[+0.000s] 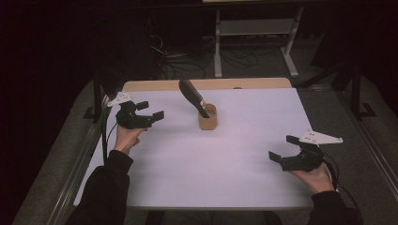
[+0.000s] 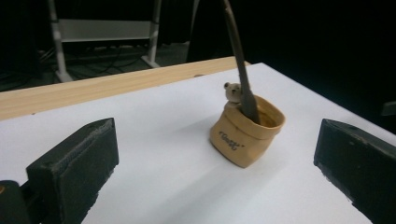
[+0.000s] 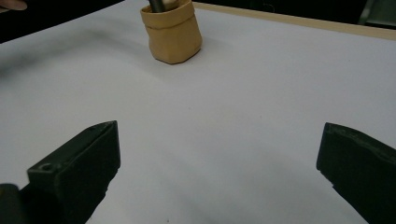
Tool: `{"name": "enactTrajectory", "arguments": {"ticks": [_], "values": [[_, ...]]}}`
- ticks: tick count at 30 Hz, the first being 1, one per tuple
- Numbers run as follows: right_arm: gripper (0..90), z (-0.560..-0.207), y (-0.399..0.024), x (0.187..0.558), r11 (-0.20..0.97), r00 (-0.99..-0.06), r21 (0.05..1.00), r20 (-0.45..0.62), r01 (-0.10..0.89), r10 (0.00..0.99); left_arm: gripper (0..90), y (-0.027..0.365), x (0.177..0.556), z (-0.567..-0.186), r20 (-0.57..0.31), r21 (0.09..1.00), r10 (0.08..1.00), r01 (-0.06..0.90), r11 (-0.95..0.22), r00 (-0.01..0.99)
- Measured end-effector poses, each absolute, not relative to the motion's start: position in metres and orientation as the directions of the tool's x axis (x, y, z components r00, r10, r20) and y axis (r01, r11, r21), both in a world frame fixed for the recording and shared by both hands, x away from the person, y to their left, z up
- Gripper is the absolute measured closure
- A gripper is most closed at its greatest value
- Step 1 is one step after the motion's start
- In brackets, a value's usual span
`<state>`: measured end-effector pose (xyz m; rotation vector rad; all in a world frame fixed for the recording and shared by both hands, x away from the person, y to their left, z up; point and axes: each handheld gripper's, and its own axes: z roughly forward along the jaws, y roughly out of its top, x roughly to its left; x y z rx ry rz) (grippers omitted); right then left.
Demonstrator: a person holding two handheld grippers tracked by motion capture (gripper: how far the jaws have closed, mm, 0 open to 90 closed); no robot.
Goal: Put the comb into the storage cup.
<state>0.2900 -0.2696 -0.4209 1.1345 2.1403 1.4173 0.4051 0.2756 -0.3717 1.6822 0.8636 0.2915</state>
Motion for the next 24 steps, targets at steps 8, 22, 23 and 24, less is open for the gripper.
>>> {"name": "enactTrajectory", "arguments": {"ticks": [8,22,23,24], "values": [[0.0,-0.422,-0.269,0.290,0.195,-0.628,0.880,0.140,0.433,0.766,0.0,0.280,0.397,-0.376,-0.242,0.921,0.670,0.383,-0.068,0.701],[0.0,-0.422,-0.269,0.290,0.195,-0.629,0.879,0.142,0.436,0.765,0.0,0.291,0.382,-0.382,-0.241,0.928,0.663,0.369,-0.056,0.709],[0.0,-0.422,-0.269,0.290,0.196,-0.629,0.878,0.141,0.436,0.765,0.0,0.292,0.381,-0.382,-0.238,0.929,0.666,0.365,-0.057,0.707],[0.0,-0.422,-0.269,0.290,0.196,-0.629,0.878,0.142,0.436,0.765,0.0,0.293,0.380,-0.382,-0.238,0.929,0.666,0.366,-0.055,0.706]]}}
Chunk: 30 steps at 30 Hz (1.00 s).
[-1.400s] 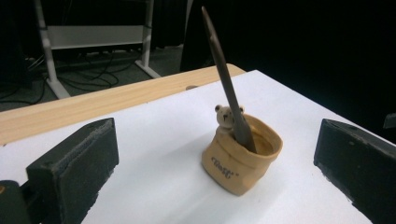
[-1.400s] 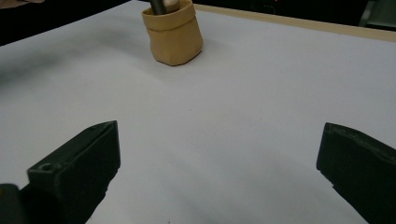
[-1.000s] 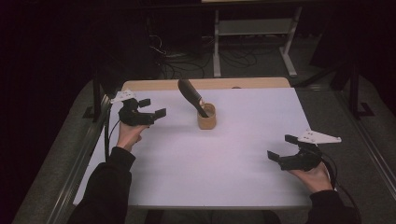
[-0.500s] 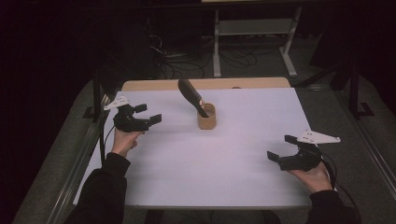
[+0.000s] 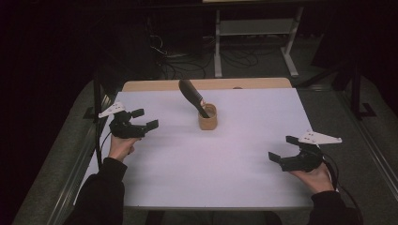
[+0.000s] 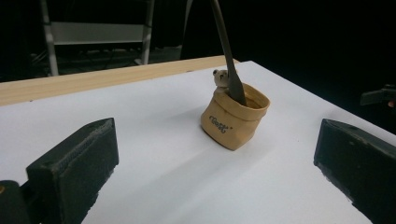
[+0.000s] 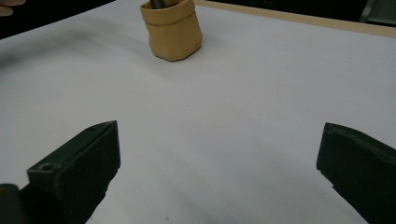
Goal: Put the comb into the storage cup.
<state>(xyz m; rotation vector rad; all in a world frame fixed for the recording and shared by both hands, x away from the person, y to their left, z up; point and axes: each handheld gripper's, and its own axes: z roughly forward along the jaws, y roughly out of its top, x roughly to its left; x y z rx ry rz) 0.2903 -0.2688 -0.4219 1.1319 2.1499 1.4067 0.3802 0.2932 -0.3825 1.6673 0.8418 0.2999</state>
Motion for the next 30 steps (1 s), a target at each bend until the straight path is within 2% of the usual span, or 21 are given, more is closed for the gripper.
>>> {"name": "enactTrajectory", "arguments": {"ticks": [15,30], "values": [[0.0,-0.423,-0.268,0.291,0.200,-0.629,0.875,0.142,0.441,0.764,0.0,0.309,0.366,-0.396,-0.258,0.928,0.682,0.373,-0.023,0.684],[0.0,-0.424,-0.267,0.292,0.206,-0.631,0.871,0.142,0.446,0.763,0.0,0.329,0.341,-0.411,-0.236,0.939,0.718,0.343,-0.004,0.655]]}}
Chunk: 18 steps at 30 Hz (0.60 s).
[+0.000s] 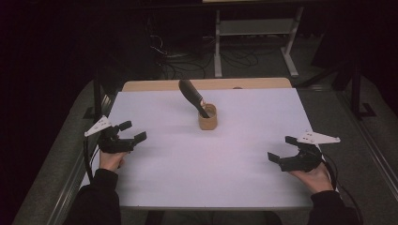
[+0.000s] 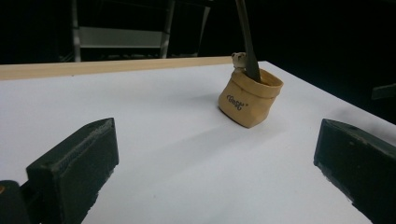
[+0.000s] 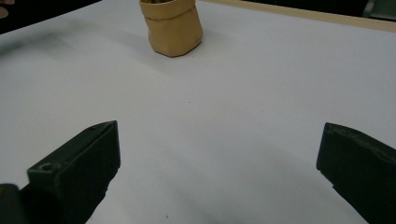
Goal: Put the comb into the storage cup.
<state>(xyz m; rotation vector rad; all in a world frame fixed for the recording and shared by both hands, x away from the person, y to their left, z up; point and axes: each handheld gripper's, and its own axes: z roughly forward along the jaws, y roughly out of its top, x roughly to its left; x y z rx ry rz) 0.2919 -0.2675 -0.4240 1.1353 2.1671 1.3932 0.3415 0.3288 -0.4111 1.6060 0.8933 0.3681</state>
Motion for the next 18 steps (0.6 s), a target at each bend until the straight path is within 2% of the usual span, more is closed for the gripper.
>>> {"name": "enactTrajectory", "arguments": {"ticks": [8,18], "values": [[0.0,-0.424,-0.267,0.292,0.209,-0.633,0.870,0.142,0.446,0.761,0.0,0.339,0.321,-0.422,-0.179,0.948,0.756,0.315,-0.039,0.630],[0.0,-0.426,-0.265,0.294,0.216,-0.637,0.866,0.142,0.451,0.757,0.0,0.347,0.317,-0.433,-0.206,0.929,0.773,0.368,-0.038,0.600]]}}
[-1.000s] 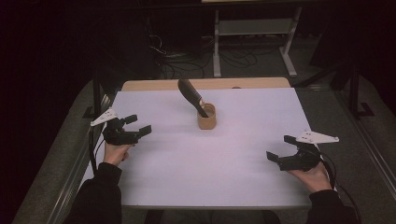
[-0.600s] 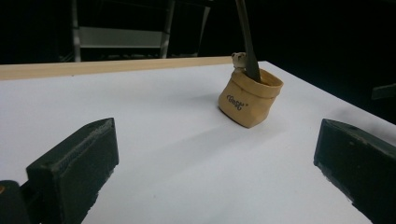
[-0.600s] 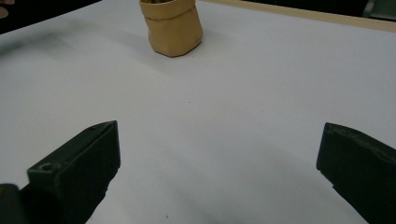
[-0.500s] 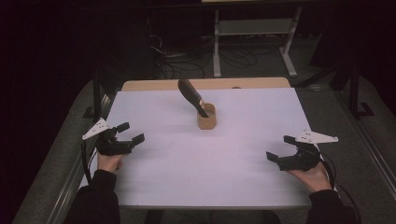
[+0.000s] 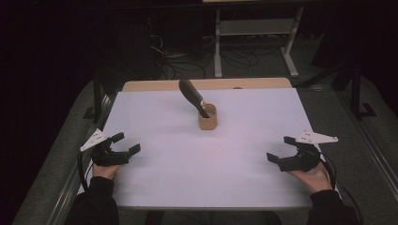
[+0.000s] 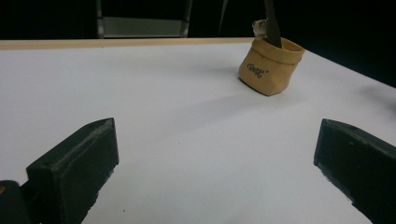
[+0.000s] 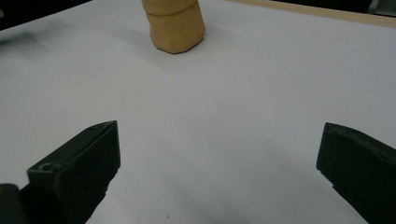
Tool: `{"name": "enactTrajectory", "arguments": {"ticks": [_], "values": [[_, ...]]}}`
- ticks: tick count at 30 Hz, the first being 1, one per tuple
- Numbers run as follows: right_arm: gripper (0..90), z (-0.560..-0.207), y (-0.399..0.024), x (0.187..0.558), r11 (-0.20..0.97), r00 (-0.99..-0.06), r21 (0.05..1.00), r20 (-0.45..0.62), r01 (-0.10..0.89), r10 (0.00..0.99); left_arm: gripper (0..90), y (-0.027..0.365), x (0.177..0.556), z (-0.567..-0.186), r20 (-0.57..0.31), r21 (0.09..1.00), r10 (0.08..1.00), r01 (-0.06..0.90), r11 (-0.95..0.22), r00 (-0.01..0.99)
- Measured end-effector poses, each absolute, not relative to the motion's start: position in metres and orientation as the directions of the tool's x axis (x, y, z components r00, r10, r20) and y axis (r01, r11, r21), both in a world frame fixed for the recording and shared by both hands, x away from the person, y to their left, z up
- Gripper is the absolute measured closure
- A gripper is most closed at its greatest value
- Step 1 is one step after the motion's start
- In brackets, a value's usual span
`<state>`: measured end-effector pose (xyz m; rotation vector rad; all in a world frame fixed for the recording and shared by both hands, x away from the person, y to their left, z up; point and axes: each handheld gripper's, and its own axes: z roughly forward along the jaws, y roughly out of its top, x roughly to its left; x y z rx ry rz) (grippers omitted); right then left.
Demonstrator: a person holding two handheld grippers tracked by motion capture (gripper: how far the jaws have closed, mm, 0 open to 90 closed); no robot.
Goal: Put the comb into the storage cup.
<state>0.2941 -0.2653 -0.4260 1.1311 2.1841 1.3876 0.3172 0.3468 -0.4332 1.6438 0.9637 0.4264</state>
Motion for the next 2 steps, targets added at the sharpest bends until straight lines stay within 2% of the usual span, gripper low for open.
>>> {"name": "enactTrajectory", "arguments": {"ticks": [2], "values": [[0.0,-0.4264,-0.2656,0.2947,0.215,-0.637,0.865,0.144,0.453,0.757,0.0,0.3478,0.3172,-0.4337,-0.204,0.929,0.775,0.369,-0.040,0.598]]}}
